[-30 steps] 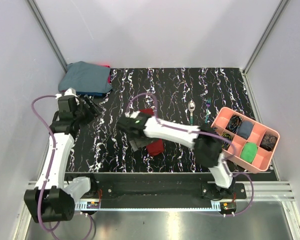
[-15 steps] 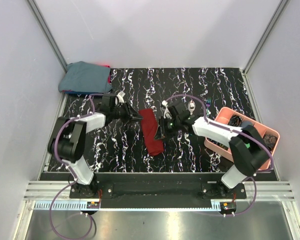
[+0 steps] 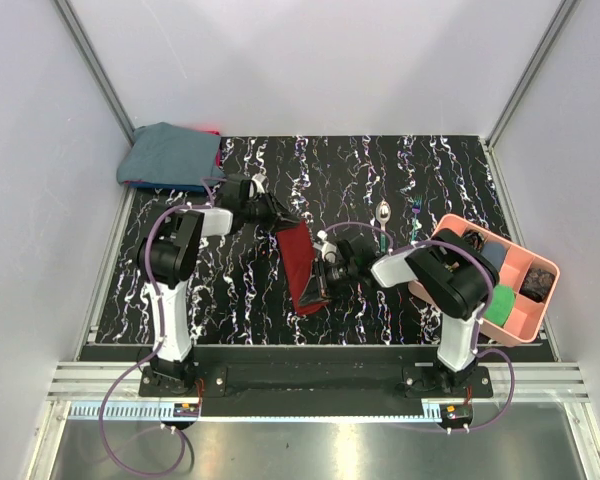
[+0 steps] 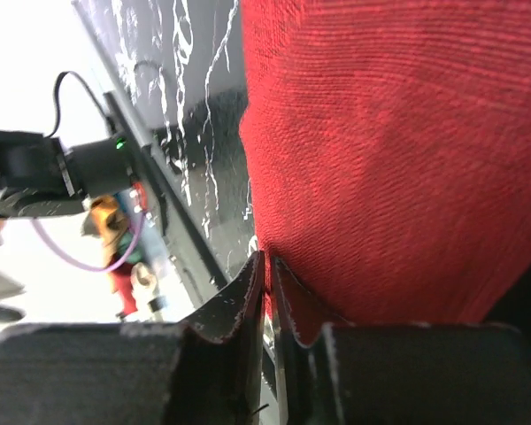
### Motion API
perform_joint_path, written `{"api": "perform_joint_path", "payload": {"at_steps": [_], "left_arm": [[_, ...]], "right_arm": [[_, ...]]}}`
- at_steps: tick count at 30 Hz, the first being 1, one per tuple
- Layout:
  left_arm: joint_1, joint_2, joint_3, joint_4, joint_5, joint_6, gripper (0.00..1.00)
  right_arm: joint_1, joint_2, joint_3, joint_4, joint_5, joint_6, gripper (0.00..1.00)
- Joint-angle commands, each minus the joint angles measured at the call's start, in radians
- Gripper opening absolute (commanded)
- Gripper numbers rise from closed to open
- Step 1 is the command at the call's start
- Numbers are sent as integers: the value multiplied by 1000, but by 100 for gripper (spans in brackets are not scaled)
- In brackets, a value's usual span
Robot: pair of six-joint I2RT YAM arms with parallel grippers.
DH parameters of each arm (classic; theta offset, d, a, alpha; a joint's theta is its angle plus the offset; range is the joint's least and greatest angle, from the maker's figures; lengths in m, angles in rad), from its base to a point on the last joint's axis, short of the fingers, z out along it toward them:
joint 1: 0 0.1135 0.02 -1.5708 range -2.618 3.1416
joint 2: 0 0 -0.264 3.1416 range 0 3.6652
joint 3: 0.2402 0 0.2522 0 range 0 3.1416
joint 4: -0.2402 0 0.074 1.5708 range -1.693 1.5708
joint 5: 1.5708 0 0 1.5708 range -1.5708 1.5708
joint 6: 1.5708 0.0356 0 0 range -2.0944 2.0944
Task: Fold the napkin into a case and place the utensils inside
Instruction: Smooth out the smaller rectangle-folded napkin from the folded napkin, then pick up the spoon from the corner of the board.
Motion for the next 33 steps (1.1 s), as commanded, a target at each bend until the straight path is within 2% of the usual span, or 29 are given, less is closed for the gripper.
{"api": "perform_joint_path", "payload": {"at_steps": [1,4,11,14,15,17,18,20,21,23,25,29,33], "left_arm": [[3,52,67,-77,-26,46,26],[1,18,107,-166,-41,109,27],[1,-124,144,-316,-55,236,38],[0,-231,121,-369,-85,273,43],[-1,-253,110,-372,-89,279,46],[-5,-296,81,-369,-79,289,48],[-13,-299,74,-358,-72,289,48],[-22,-267,67,-314,-21,260,46],[-25,-247,66,-282,2,234,41],[-28,-185,49,-164,48,155,35],[-27,-141,50,-140,30,125,32],[-30,-42,66,-123,2,117,32],[-30,4,92,-178,-27,150,33]], "right_arm": [[-4,61,-20,177,-62,31,15],[-9,27,-16,140,-53,20,15],[-44,-172,54,-127,15,-56,30],[-81,-263,89,-294,116,-110,51],[-91,-283,97,-395,194,-133,62],[-113,-335,114,-458,254,-154,69],[-120,-341,117,-487,269,-173,77],[-140,-346,128,-501,274,-174,94],[-140,-344,129,-492,262,-178,100],[-142,-314,148,-492,233,-182,100],[-144,-291,168,-517,240,-182,100],[-209,-317,188,-619,450,-167,100],[-254,-294,284,-795,756,-226,100]]}}
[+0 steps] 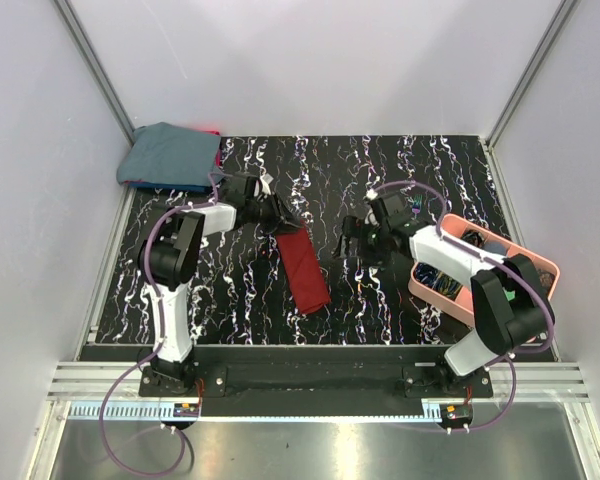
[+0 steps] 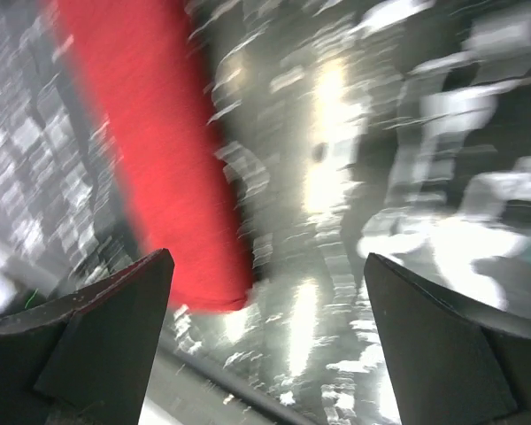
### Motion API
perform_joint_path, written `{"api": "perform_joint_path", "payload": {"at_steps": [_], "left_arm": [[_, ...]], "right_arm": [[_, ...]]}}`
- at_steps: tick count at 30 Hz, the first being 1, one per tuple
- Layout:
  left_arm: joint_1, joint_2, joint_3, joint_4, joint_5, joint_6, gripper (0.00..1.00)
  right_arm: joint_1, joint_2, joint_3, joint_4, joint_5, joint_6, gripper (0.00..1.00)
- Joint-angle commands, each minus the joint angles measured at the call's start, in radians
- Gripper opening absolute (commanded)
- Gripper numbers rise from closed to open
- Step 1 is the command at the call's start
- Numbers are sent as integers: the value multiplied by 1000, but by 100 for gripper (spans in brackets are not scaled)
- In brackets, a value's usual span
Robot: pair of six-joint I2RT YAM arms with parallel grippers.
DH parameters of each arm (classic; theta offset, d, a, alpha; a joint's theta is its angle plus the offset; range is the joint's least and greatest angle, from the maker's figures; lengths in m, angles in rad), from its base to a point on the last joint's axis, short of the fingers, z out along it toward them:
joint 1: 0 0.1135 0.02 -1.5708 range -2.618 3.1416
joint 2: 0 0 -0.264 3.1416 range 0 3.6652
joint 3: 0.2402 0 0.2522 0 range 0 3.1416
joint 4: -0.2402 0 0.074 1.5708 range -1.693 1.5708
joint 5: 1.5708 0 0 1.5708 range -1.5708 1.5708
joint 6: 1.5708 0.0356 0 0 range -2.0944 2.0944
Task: Fold the napkin into a case and place the utensils inside
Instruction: Pick up the spoon from the corner of the board.
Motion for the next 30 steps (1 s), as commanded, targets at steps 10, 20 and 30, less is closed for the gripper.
{"api": "perform_joint_path", "payload": {"at_steps": [10,20,30], "left_arm": [[62,-111,-160,-20,-89,35,36],[70,-352,-150,-73,6,47,52],[39,-446,-159,-86,118,62,53]], "right_arm": [[-207,252,399,-261,467,-172,84],[-215,404,468,-300,382,-275,57],[-213,458,454,-266,304,-357,22]]}}
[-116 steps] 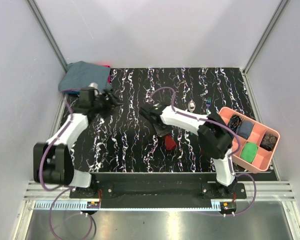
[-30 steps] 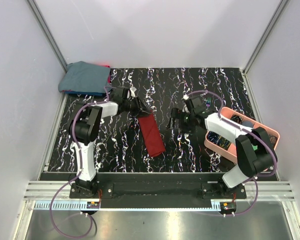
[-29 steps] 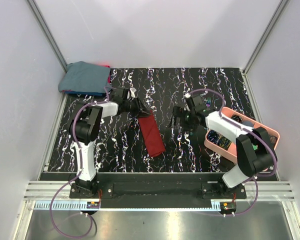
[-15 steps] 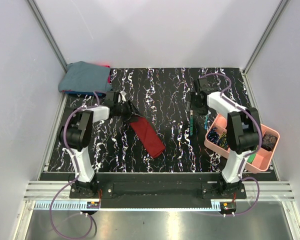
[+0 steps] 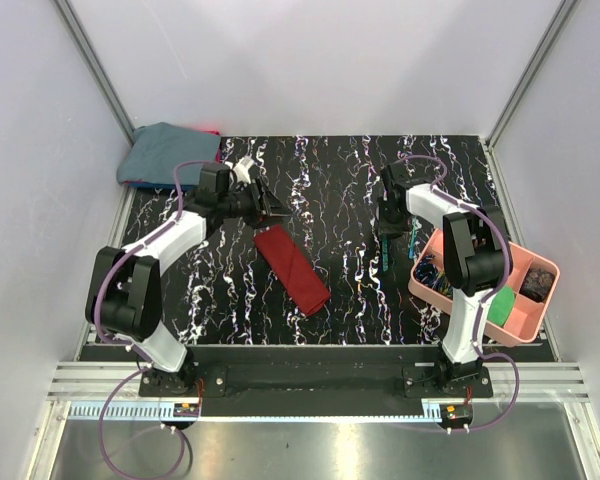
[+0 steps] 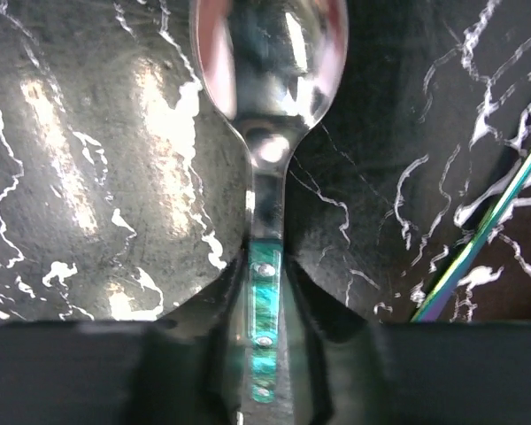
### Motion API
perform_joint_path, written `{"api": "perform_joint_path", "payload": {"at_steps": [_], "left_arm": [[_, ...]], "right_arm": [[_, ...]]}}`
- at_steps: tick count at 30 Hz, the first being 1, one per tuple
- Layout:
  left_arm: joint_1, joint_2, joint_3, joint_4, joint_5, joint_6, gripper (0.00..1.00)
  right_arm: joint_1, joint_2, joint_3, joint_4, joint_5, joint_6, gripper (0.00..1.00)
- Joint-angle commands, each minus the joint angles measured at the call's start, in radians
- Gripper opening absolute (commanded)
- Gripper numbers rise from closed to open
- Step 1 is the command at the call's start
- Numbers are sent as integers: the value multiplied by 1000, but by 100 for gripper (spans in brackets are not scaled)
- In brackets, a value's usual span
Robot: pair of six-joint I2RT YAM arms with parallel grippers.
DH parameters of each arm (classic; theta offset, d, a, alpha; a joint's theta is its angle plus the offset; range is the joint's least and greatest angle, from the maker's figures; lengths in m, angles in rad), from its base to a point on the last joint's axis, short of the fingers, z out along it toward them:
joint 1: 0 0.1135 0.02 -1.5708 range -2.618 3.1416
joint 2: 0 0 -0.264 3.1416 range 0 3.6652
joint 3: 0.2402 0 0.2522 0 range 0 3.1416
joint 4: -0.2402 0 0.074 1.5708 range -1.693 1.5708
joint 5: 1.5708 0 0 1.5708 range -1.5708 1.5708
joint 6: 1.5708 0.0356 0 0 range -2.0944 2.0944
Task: Fold the napkin into a case and place the utensils inside
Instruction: Pick up the spoon from the corner of the board.
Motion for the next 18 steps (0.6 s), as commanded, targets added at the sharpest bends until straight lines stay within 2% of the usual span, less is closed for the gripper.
{"api": "perform_joint_path", "payload": {"at_steps": [1,2,3,9,13,18], "left_arm": [[-3,-14,15,-15,88,30,53],[-3,-10,29,-31,91,41,53],[-3,0,39,-67,93,68,53],[-5,97,168,-218,142,205,57],[-9,174,260,-250,199,234,62],[-12,226,334,-371,119,320,63]], "right_arm": [[5,24,14,33,-96,-80,19],[8,22,17,38,-105,-100,13],[15,9,17,41,-114,-109,0],[109,-151,-29,73,-211,-164,0],[251,-232,-54,52,-281,-217,0],[322,-301,-55,33,-360,-234,0]]}}
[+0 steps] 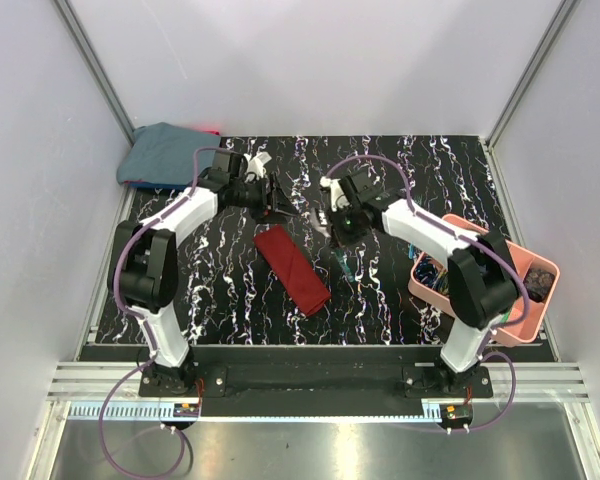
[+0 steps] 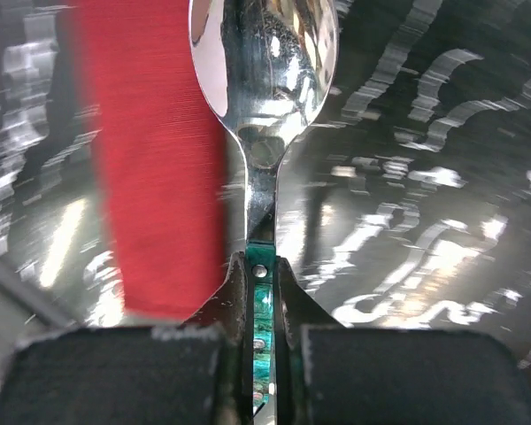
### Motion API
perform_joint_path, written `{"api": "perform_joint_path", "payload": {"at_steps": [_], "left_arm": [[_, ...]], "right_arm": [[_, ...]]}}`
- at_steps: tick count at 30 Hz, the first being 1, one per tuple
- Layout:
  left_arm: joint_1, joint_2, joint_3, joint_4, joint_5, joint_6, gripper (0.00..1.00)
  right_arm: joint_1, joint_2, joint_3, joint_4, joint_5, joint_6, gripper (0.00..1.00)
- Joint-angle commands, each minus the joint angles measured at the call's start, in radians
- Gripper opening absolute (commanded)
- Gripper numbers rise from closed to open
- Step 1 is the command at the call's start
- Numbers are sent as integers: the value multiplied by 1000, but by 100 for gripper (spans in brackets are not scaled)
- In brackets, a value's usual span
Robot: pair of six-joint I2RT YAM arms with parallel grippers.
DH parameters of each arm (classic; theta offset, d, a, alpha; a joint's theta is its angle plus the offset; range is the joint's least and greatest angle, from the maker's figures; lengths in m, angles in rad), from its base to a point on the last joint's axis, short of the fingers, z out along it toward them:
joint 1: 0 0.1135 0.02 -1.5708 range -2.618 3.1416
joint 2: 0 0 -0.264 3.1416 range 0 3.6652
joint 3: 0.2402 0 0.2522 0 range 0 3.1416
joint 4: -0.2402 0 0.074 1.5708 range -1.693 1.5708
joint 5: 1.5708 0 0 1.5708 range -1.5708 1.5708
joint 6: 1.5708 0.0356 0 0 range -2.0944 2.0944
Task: Fold the napkin into a case and place the utensils inside
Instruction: Pick up the spoon from the corner of the board, then pass from the right arm to the left
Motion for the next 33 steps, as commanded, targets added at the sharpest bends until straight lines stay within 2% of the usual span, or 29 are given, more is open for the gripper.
{"api": "perform_joint_path", "payload": {"at_steps": [1,14,20,25,33], "left_arm": [[-3,22,78,-97,-10,88,62],[-5,27,55,-34,70,39,57],[37,-67,-34,19,-14,2,60],[37,-58,-38,56,57,-23,61],[20,-82,-112,170,67,-90,60]], "right_arm": [[42,-97,4,-10,-106,-46,0],[103,-86,45,-37,-149,-100,0],[105,-81,28,-50,-151,-103,0],[120,-78,30,-49,-174,-109,0],[131,-49,45,-61,-183,-109,0]]}}
